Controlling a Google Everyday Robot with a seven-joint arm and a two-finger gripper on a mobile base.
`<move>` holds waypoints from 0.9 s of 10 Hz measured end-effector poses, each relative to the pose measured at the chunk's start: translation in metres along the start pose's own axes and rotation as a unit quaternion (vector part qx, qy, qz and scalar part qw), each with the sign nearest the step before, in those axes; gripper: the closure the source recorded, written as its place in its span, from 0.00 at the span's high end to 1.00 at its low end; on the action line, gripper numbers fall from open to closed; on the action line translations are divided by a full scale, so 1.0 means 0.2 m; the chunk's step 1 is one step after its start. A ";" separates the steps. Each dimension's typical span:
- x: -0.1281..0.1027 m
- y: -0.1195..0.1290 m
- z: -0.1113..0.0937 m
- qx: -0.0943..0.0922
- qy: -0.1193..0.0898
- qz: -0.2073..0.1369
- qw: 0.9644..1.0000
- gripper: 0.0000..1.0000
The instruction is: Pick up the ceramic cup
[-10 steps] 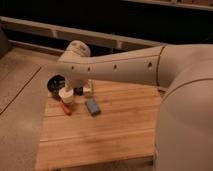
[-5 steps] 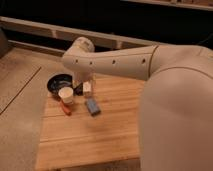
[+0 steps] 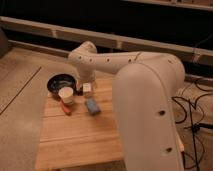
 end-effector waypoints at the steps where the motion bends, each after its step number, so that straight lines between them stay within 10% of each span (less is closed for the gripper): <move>1: -0.04 0.02 0.03 -0.005 0.003 -0.005 1.000 0.65; 9: -0.18 0.21 0.15 -0.034 0.046 -0.081 0.995 0.65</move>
